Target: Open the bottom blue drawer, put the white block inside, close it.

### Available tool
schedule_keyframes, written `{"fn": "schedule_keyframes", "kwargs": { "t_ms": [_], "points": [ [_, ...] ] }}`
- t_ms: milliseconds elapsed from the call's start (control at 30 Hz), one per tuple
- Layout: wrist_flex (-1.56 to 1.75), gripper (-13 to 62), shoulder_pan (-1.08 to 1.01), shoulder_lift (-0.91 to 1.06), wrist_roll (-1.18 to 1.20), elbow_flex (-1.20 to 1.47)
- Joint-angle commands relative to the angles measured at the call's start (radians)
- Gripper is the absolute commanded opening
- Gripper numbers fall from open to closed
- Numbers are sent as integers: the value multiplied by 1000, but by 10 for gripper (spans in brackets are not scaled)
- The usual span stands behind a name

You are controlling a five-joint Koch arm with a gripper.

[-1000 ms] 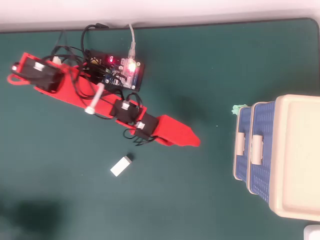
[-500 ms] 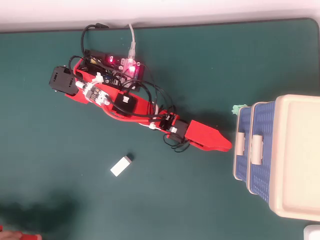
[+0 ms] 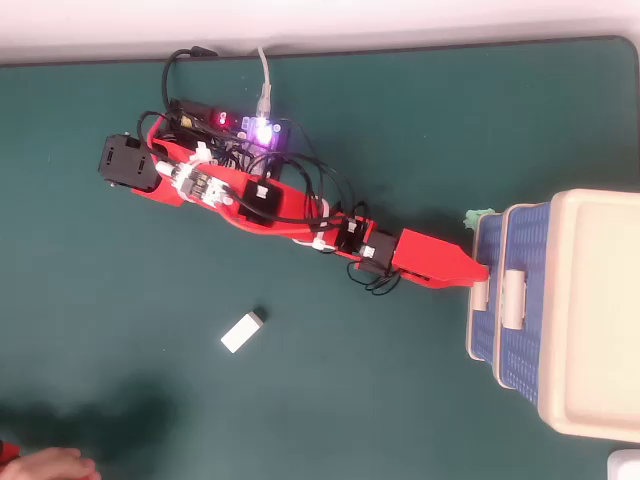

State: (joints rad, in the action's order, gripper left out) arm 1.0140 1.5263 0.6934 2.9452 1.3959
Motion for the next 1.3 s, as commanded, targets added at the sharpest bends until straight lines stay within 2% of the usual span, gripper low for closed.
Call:
{"fn": "schedule_keyframes", "kwargs": {
  "t_ms": [0, 67, 233, 300, 333, 533, 633, 833, 1033, 1267],
  "points": [
    [11, 109, 11, 3, -8, -60],
    [-21, 72, 9, -15, -29, -100],
    [-91, 53, 5, -66, -44, -207],
    [-121, -70, -2, -77, -51, -218],
    [-143, -83, -2, -72, -58, -218],
    [-179, -81, -29, -34, -67, -199],
    [-167, -81, -34, 64, -61, -55],
    [58, -81, -37, 357, -25, 522],
    [227, -81, -37, 541, 11, 923],
    [236, -76, -40, 581, 12, 1028]
  ]
}}
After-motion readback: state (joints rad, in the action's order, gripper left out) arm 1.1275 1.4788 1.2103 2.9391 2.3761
